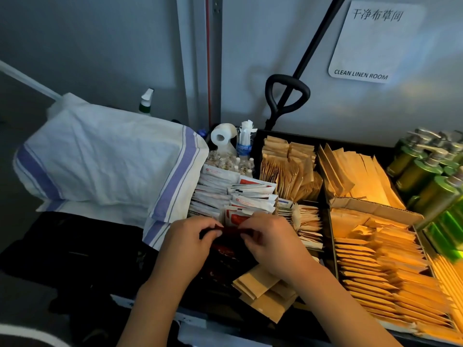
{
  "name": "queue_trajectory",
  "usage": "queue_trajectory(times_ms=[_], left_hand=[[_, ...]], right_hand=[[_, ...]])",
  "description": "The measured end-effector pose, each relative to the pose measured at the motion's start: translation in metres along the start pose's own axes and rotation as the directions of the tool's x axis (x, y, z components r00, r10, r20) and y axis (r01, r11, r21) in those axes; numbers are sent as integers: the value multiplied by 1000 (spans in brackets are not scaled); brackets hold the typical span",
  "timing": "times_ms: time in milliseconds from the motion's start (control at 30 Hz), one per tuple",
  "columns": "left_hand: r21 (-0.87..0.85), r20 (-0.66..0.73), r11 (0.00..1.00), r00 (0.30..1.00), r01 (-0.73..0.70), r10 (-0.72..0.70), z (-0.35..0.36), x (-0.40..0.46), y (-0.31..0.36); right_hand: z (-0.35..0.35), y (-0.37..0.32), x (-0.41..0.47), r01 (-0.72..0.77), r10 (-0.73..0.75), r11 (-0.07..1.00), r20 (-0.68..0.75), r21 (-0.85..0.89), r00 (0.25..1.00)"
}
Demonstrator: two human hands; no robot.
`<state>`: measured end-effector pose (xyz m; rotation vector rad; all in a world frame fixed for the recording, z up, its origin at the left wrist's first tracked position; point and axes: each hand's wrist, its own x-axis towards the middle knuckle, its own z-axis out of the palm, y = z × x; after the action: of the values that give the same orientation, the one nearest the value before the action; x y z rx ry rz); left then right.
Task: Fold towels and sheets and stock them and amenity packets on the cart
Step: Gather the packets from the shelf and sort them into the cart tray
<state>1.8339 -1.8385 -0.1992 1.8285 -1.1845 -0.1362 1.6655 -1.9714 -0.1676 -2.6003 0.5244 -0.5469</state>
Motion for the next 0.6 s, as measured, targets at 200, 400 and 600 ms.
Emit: queue_trajectory(times_ms=[200,400,600], left_hand=[[71,5,997,1000,-25,25,3,0,-4],[114,0,991,998,-67,68,0,0,-4],[155,72,988,997,-20,9,3,-2,-5]], right_hand=[[13,-1,0,-56,61,991,44,-119,997],[19,0,3,-29,36,987,47,-158,998],[30,9,3,-42,65,977,103,-208,993]])
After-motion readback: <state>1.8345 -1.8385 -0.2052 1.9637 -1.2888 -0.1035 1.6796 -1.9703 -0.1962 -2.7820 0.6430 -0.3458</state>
